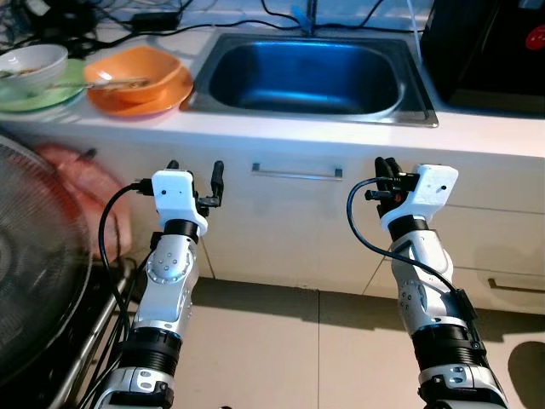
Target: Kitchen organization
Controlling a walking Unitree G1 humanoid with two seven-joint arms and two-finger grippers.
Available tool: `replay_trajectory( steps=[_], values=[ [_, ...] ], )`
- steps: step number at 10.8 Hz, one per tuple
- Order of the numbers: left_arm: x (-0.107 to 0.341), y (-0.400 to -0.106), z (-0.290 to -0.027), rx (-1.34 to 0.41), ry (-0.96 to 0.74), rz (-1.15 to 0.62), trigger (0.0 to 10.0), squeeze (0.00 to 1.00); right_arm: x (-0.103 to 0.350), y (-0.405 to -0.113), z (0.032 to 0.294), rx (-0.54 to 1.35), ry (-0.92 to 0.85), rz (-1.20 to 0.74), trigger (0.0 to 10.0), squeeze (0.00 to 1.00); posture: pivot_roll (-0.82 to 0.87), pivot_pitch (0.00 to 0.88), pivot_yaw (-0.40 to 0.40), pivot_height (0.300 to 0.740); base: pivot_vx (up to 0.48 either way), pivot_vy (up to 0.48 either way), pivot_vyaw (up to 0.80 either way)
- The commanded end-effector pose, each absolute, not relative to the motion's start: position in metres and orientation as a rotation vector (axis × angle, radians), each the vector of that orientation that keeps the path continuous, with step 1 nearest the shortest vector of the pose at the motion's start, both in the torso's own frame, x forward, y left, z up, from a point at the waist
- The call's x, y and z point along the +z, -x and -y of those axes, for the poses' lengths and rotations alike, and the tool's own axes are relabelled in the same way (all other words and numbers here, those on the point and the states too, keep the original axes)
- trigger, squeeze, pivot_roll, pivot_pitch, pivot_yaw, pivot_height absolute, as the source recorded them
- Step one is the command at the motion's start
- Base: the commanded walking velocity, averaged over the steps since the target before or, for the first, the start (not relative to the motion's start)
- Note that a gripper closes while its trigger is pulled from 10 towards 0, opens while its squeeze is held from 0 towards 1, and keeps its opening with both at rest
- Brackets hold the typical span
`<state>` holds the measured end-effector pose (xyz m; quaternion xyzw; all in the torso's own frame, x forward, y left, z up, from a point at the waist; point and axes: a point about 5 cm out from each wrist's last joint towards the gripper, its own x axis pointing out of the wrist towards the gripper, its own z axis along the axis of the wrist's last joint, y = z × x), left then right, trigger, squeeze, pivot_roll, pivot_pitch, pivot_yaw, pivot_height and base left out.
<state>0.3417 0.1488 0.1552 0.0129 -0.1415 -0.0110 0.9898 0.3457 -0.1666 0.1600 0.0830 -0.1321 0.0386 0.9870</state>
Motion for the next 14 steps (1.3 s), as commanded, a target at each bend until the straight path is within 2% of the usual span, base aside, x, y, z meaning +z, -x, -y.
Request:
replay_trajectory(
  steps=[1,12,14],
  values=[
    [0.157,-0.342,-0.150,-0.020,-0.025,0.288,10.0,0.00,0.160,-0.345,0.167,0.076,-0.172,0.261,10.0,0.00,0.06,0.112,0.043,0.740,0.307,0.000,0.00],
    [0.158,-0.341,-0.147,-0.029,-0.022,0.291,10.0,0.00,0.158,-0.344,0.167,0.075,-0.170,0.250,10.0,0.00,0.06,0.135,0.043,0.740,0.314,0.000,0.00],
    [0.168,-0.341,-0.147,-0.025,-0.018,0.323,10.0,0.00,0.169,-0.344,0.171,0.068,-0.180,0.299,10.0,0.00,0.05,0.139,0.040,0.740,0.313,0.000,0.00]
  ],
)
